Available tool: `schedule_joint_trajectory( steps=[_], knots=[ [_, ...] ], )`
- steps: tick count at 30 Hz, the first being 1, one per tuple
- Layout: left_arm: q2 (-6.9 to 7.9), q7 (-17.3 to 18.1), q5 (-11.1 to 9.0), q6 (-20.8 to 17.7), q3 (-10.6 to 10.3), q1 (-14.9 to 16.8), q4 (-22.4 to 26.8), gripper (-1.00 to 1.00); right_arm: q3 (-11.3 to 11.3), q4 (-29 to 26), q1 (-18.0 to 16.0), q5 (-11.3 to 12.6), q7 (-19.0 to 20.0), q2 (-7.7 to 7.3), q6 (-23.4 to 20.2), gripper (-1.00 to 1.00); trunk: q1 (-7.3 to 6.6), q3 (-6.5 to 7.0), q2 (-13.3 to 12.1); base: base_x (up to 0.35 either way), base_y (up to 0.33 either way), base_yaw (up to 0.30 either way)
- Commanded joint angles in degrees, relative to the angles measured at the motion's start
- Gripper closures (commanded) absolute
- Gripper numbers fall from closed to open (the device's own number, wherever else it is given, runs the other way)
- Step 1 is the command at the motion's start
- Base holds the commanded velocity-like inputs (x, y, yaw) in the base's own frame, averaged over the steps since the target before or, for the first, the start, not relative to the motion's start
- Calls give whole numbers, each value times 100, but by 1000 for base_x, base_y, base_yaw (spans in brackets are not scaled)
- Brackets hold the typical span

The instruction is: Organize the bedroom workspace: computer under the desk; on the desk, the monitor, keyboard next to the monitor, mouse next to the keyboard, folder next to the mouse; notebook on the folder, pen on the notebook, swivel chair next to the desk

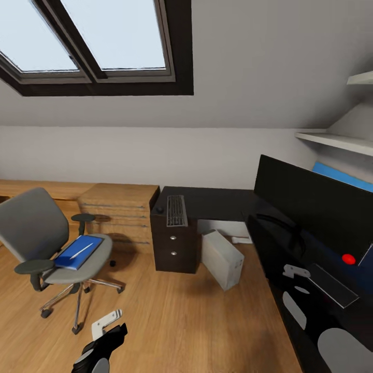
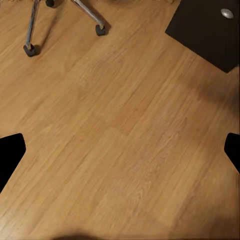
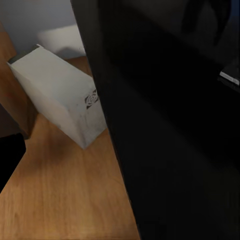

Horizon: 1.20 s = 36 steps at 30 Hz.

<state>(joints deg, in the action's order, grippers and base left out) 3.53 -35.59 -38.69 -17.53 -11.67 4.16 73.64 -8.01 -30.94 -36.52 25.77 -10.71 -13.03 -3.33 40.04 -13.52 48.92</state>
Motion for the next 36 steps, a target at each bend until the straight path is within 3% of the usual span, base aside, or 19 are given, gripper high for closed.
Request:
schedule_joint_trajectory(
  steps=[1,13,25,36],
  knots=[
    [7,-47,-33,-14,-16,5,14,-100,-49,-10,-4,33,-52,-8,-27,-100,1,-5,7,-6,-46,-267],
    [8,-60,-33,-14,-28,5,27,-100,-60,-12,-4,12,-48,-7,-27,-100,1,7,7,-33,-247,-241],
    [14,-62,-33,-14,-15,5,27,-100,-93,-2,-4,-1,-53,-2,-27,-100,1,7,7,-12,-318,-26],
    [6,-62,-33,-14,-29,4,27,-100,-102,50,-4,-160,222,-3,119,-100,1,7,7,0,-41,0]
  ],
)
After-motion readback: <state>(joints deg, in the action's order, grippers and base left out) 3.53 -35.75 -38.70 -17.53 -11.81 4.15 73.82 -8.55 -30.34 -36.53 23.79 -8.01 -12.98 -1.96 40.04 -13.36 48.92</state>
